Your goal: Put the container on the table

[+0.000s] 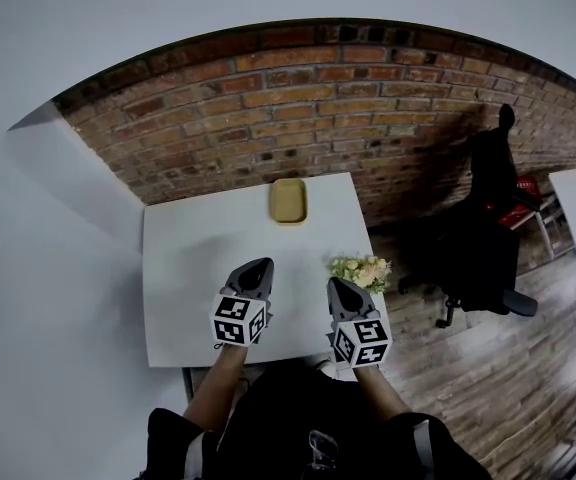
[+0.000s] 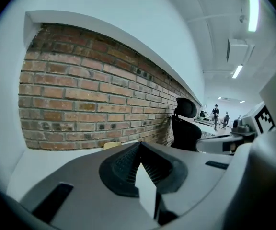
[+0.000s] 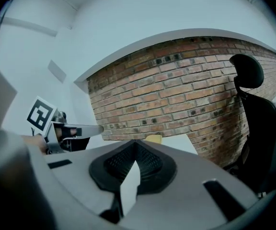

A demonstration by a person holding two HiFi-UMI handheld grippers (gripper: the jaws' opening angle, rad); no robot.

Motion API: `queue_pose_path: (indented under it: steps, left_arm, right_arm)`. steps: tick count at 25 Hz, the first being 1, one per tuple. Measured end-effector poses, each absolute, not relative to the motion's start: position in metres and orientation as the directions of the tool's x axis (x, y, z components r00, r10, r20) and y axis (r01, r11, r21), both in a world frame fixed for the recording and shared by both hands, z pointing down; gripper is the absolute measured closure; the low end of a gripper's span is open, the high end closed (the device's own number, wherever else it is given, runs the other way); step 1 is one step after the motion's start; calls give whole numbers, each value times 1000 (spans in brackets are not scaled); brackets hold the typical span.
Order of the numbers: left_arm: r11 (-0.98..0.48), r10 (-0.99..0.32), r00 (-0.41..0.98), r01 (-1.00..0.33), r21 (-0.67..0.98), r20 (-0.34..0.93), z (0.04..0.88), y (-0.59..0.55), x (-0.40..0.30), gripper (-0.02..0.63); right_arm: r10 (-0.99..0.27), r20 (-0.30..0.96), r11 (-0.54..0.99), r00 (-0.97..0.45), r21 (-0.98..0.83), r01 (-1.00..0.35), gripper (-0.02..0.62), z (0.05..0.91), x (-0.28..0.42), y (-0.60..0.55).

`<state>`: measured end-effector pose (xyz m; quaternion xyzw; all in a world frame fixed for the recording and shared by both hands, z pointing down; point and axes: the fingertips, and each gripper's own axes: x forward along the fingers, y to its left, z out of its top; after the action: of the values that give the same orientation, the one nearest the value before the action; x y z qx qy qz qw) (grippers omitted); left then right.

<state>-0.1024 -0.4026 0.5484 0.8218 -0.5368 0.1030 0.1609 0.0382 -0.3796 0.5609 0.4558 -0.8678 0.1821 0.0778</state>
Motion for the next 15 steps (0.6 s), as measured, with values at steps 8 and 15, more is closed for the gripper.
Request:
queue_pose_path:
  steps: [8,15]
  left_arm:
    - [-356,-867,387,-922,153,312,540,-382,-104,591]
    - [-344,-869,380,-924,167,317,546,-382,-106,591]
  right_arm:
    - [-773,314,502,-551,-226,-834,573,567,46,-382]
    - [-770,317,506,-553,-224,-833,572,567,46,-382]
